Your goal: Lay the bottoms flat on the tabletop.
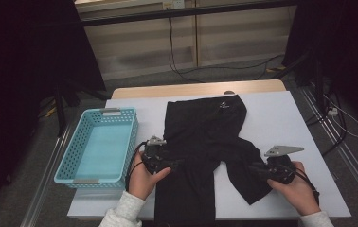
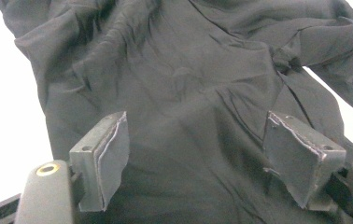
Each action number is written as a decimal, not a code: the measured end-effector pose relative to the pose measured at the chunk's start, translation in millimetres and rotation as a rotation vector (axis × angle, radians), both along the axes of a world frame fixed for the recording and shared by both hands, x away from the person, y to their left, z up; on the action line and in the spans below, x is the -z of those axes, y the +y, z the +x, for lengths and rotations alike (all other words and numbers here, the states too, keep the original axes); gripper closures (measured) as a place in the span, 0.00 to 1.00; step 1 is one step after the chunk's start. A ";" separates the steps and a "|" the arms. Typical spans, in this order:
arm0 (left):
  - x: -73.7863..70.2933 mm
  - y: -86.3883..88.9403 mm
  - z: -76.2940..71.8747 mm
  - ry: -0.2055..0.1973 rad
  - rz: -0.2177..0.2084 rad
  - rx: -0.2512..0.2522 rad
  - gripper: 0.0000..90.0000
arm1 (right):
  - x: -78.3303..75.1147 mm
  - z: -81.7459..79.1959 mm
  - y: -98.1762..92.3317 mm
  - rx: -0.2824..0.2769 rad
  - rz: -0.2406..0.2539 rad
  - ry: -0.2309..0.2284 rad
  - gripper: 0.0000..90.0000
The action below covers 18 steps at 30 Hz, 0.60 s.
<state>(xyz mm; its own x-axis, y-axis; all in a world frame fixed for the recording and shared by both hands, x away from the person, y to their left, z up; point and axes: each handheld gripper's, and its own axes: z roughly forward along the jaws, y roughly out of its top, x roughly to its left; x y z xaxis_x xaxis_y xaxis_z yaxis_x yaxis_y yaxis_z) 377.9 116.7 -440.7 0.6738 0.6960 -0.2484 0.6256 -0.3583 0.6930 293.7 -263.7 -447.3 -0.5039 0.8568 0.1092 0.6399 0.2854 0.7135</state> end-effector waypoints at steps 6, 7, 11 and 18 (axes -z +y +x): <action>2.6 -0.8 0.2 0.002 0.007 0.002 0.26 | -0.5 11.2 -21.8 0.154 -0.014 -0.069 0.61; 2.8 -0.9 0.3 0.002 0.006 0.001 0.26 | 2.9 14.4 -24.3 0.168 -0.020 -0.067 0.59; 2.4 -0.9 0.6 0.000 0.004 -0.002 0.26 | 13.8 25.5 -30.5 0.204 -0.039 -0.055 0.58; 1.4 -1.6 1.0 0.003 0.006 0.011 0.26 | 12.8 21.0 -21.7 0.124 -0.001 -0.052 0.99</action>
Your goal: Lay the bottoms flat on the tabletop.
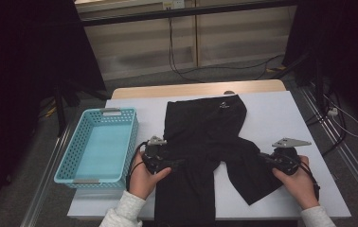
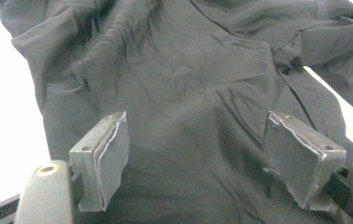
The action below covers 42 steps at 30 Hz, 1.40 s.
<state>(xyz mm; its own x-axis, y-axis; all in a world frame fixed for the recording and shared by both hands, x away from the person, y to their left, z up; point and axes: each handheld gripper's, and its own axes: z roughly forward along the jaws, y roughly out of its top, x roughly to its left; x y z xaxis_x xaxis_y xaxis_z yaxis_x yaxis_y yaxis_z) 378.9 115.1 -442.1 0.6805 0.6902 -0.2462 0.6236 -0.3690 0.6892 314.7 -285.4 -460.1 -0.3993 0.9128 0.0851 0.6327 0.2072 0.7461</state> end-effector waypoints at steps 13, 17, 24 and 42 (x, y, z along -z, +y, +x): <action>-2.4 -1.6 -2.4 -0.010 -0.003 0.003 0.26 | -9.8 -31.4 77.6 -0.320 0.011 0.018 0.96; -1.3 -2.0 -2.3 -0.005 -0.001 0.006 0.26 | -5.8 -29.9 82.0 -0.329 0.004 0.038 0.81; -0.4 -3.7 -2.4 -0.002 -0.002 0.007 0.26 | -19.9 -22.8 52.2 -0.161 0.098 -0.030 0.59; -6.8 3.9 -4.9 -0.017 -0.005 0.001 0.25 | -7.5 17.6 39.4 0.061 0.153 -0.019 0.51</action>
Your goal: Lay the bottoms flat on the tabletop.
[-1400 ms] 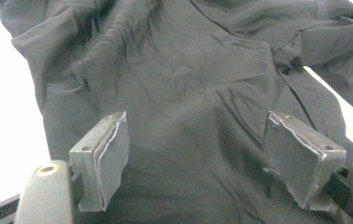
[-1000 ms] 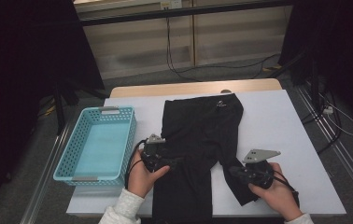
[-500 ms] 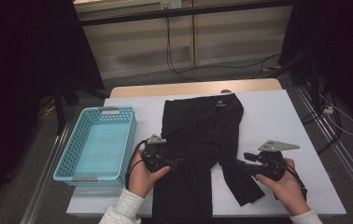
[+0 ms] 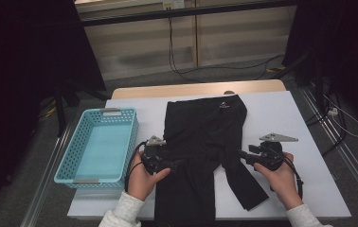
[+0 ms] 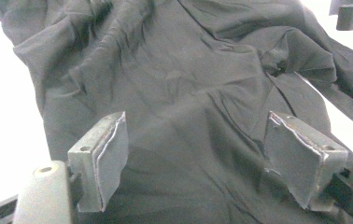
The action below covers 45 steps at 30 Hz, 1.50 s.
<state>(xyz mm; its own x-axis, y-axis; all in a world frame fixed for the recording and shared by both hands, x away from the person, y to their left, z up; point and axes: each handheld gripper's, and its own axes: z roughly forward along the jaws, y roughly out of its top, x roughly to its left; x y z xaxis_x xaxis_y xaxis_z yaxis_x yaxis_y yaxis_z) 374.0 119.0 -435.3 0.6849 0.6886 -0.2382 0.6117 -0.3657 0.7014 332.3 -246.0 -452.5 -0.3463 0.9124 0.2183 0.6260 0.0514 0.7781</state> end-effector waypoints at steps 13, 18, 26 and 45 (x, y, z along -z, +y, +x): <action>-1.2 14.9 -5.6 -0.007 -0.008 -0.037 0.25 | 8.8 20.3 18.2 0.007 -0.076 0.040 0.56; -1.5 19.6 -5.6 -0.008 -0.006 -0.047 0.25 | 14.4 25.0 25.5 -0.015 -0.151 0.039 0.67; -3.9 19.9 -7.9 -0.020 -0.012 -0.045 0.25 | 15.9 23.1 29.5 -0.065 -0.166 0.025 0.99; -2.5 19.4 -8.0 -0.003 -0.046 -0.040 0.25 | 9.3 21.4 2.4 -0.025 -0.102 0.005 1.00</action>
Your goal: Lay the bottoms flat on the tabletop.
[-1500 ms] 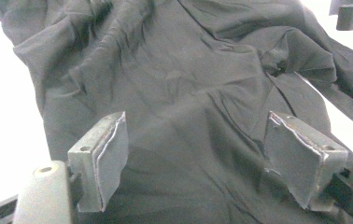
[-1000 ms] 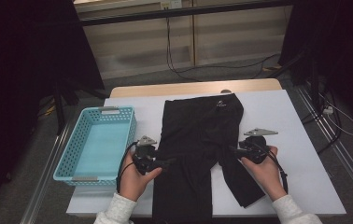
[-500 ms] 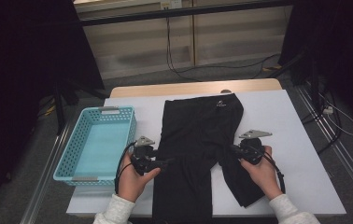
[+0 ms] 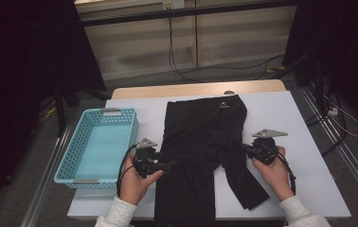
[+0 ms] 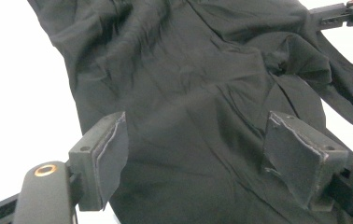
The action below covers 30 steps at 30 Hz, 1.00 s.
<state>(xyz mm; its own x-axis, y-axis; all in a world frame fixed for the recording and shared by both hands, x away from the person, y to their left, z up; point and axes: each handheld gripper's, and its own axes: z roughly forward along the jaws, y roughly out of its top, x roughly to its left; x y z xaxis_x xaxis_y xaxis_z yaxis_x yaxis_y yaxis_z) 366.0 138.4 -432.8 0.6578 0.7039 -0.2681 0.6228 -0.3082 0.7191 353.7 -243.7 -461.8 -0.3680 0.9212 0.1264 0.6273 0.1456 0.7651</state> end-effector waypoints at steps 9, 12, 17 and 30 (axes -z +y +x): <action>1.6 1.1 1.6 0.004 0.008 -0.001 0.25 | -2.2 -0.9 -18.6 0.034 -0.027 -0.001 1.00; 0.3 0.6 1.3 -0.003 0.013 0.005 0.25 | -2.2 -1.1 -27.1 0.045 -0.015 0.001 1.00; 1.9 -1.5 0.0 0.003 0.011 0.007 0.25 | -0.2 -0.6 -37.6 0.051 -0.008 0.016 1.00; 3.8 -4.4 -0.1 0.009 0.023 0.023 0.25 | -1.2 -1.2 -52.8 0.066 -0.043 0.029 1.00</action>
<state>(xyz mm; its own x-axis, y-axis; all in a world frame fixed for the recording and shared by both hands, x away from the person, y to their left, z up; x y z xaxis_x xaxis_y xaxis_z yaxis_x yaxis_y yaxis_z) 365.9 134.0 -436.6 0.6711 0.6949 -0.2585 0.6223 -0.3384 0.7059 352.5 -296.5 -460.6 -0.3029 0.9482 0.0957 0.6588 0.1357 0.7400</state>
